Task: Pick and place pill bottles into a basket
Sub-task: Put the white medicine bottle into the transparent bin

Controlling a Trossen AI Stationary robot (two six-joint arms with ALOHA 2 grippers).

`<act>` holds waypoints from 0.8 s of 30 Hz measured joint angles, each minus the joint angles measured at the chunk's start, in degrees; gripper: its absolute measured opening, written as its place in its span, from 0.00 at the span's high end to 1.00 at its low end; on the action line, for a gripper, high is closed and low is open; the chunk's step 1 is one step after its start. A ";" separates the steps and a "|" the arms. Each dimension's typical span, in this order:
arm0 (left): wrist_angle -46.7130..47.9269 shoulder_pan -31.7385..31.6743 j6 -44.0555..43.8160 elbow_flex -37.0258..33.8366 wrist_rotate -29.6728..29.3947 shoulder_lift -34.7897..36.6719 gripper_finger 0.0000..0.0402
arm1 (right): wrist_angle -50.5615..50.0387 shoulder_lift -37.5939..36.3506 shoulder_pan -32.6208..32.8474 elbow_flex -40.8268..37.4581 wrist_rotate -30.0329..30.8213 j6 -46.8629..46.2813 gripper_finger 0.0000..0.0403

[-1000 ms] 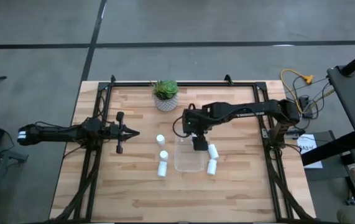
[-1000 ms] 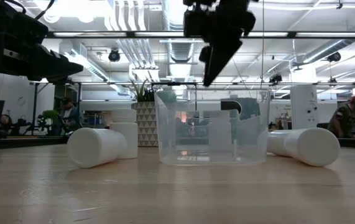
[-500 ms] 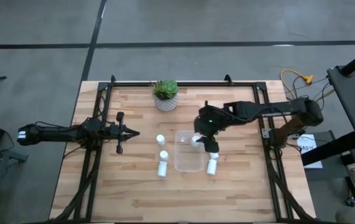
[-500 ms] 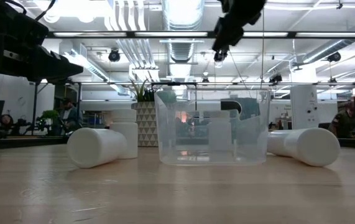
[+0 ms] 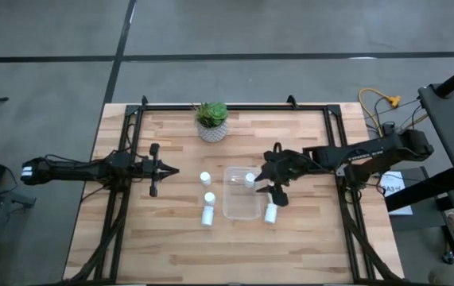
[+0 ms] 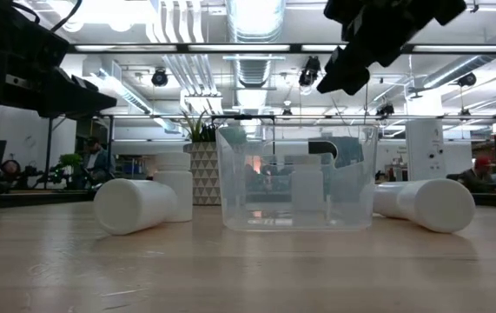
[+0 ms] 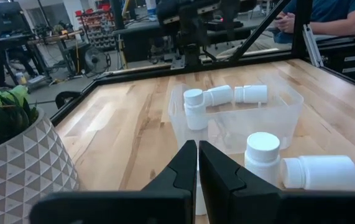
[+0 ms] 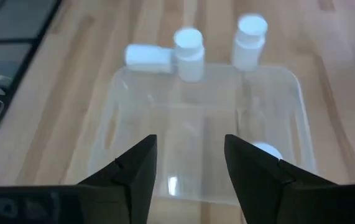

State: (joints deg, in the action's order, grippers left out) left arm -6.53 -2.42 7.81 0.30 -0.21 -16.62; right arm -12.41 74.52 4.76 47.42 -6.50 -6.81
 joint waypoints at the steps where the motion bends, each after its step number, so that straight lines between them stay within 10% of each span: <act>1: -0.03 0.01 0.00 0.00 0.00 -0.20 1.00 | 1.13 -0.50 0.25 -1.15 0.02 -0.08 0.56; 24: -0.34 0.02 -0.09 0.00 -0.02 -0.50 1.00 | -5.51 -3.28 1.28 -6.25 2.67 -18.42 0.56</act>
State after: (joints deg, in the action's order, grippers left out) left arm -6.87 -2.39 7.73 0.30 -0.23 -17.12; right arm -17.92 71.24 6.04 41.17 -3.84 -25.23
